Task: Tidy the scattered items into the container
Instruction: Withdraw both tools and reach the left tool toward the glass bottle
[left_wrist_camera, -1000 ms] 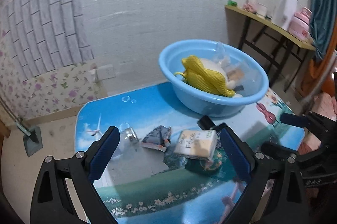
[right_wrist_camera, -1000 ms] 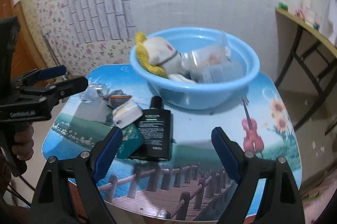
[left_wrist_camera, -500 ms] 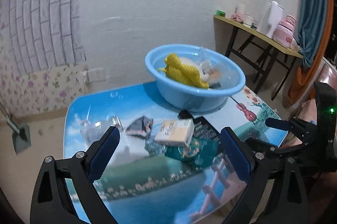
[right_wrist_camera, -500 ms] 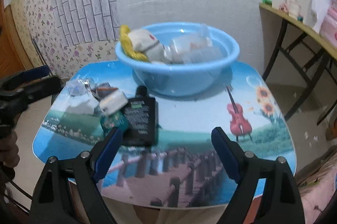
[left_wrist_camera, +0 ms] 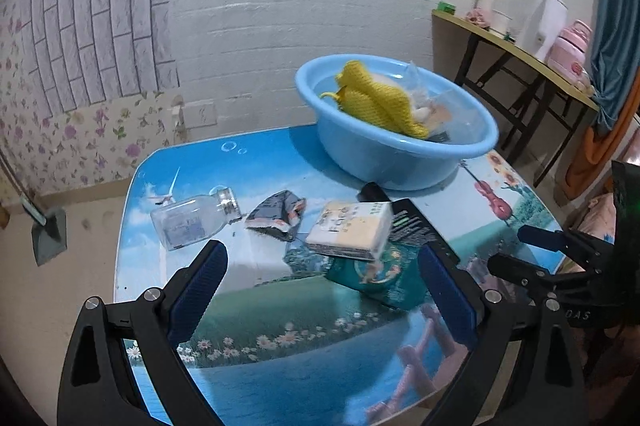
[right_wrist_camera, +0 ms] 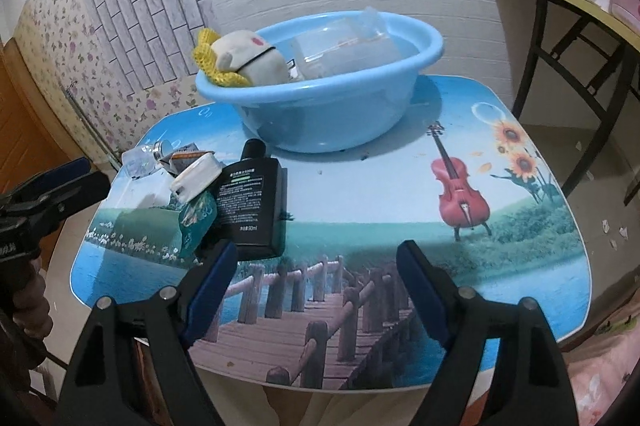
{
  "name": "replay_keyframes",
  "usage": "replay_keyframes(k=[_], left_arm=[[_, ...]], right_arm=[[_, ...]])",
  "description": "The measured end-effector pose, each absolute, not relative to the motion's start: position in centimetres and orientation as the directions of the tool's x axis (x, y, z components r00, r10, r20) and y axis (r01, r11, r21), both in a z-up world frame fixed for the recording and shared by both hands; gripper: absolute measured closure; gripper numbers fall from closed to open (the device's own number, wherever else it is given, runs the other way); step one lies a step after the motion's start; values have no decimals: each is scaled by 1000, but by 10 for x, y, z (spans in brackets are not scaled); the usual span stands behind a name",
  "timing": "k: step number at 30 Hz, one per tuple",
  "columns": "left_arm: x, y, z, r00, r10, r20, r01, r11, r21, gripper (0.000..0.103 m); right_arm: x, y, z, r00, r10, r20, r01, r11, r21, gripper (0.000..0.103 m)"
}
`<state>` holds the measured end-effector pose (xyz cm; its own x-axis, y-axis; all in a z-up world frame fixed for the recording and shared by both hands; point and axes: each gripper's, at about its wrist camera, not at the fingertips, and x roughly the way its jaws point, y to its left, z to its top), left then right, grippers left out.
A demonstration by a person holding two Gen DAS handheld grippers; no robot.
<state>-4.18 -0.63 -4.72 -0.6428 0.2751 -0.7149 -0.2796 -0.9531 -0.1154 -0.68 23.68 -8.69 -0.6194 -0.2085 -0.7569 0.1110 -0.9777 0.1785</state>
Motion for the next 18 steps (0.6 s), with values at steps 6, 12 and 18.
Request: replay_keyframes(k=[6, 12, 18], left_arm=[[-64, -38, -58, -659, 176, -731, -191, -980, -64, 7], [-95, -77, -73, -652, 61, -756, -115, -993, 19, 7], [-120, -100, -86, -625, 85, -776, -80, -996, -45, 7]], right_arm=[[-16, 228, -96, -594, -231, -771, 137, -973, 187, 20], [-33, 216, -112, -546, -236, -804, 134, -972, 195, 20], [-43, 203, -112, -530, -265, -806, 162, -964, 210, 20]])
